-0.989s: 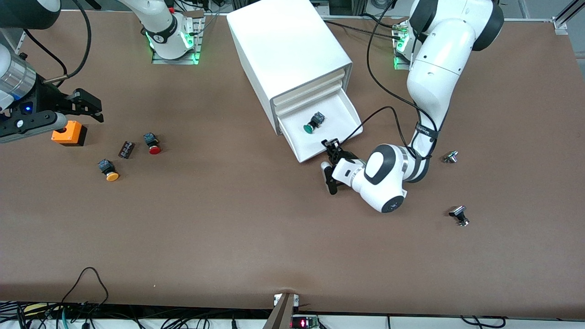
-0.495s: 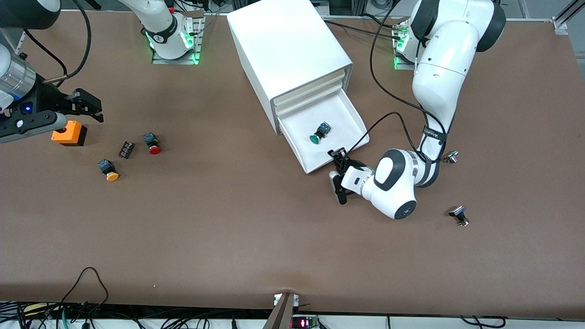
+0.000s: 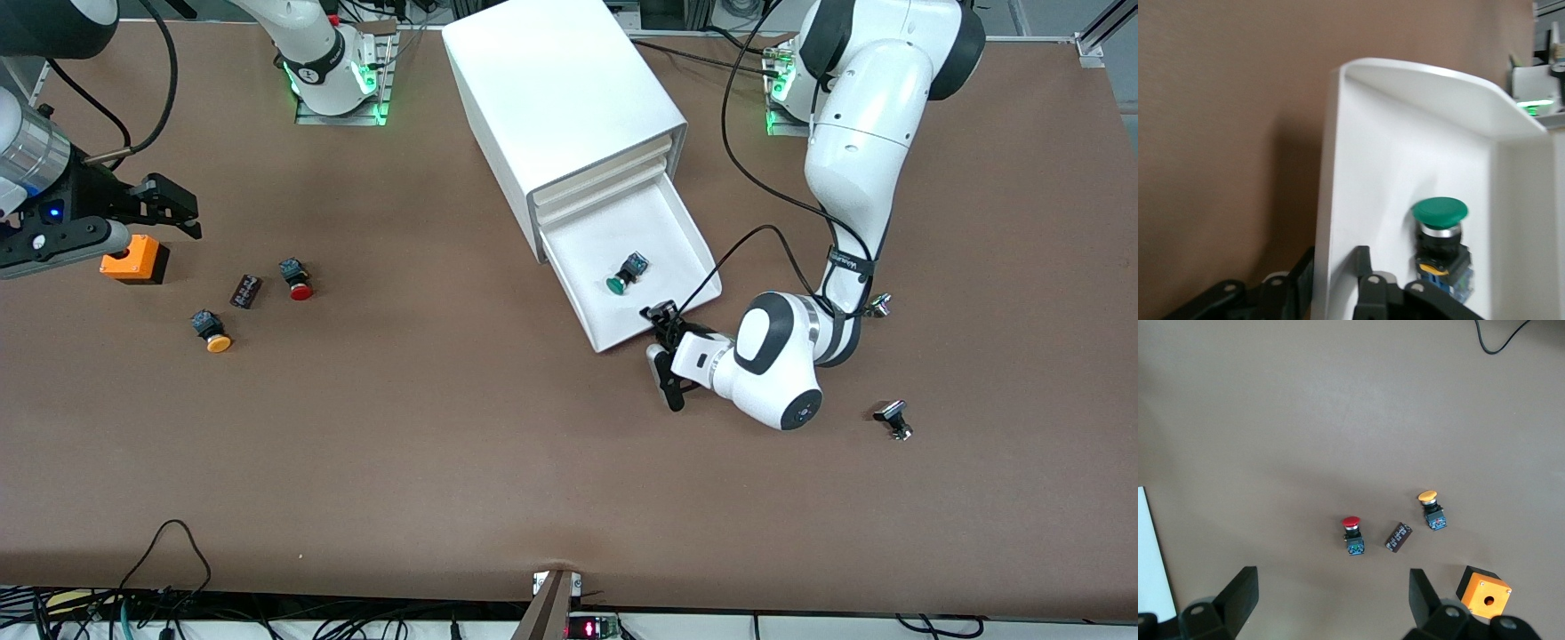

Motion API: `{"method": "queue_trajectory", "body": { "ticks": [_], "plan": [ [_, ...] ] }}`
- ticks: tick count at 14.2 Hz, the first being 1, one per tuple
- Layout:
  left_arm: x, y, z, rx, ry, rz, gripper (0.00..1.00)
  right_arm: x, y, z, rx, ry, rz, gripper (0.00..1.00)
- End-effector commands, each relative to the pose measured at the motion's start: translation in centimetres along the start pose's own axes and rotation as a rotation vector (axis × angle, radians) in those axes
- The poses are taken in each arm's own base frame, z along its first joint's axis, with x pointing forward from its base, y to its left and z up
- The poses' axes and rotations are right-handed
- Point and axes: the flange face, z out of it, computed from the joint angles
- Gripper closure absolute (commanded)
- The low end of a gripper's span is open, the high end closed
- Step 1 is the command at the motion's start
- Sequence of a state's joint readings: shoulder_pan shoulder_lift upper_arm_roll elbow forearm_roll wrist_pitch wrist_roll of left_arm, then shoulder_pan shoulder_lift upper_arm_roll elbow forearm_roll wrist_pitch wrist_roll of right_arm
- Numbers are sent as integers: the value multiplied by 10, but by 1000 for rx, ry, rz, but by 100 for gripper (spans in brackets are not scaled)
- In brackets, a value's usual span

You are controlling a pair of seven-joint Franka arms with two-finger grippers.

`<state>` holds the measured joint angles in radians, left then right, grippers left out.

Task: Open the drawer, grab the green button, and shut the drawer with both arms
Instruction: 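Release the drawer with the left gripper while the right gripper reaches over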

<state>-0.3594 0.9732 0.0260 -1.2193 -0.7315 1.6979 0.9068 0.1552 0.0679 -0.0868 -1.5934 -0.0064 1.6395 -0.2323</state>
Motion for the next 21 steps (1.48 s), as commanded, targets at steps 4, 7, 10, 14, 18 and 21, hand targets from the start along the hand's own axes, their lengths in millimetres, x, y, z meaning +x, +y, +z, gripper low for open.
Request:
{"method": "queue_trajectory", "body": {
  "ticks": [4, 7, 10, 14, 18, 21],
  "plan": [
    [11, -11, -3, 102, 10, -3, 0, 15, 0, 18, 0, -42, 7, 0],
    [10, -5, -14, 91, 4, -22, 0, 18, 1, 31, 8, -72, -7, 0],
    [5, 6, -39, 88, -10, -66, 0, 19, -17, 33, 20, -98, -34, 0],
    [-5, 24, -80, 93, -25, -110, 0, 23, -37, 22, 93, -66, -41, 1],
    [-19, 54, -134, 179, -87, -173, 0, 35, -62, 27, 177, -60, 52, 1],
    [-26, 95, -187, 321, -114, -215, 0, 53, -109, 35, 167, -77, 81, 1]
  ]
}}
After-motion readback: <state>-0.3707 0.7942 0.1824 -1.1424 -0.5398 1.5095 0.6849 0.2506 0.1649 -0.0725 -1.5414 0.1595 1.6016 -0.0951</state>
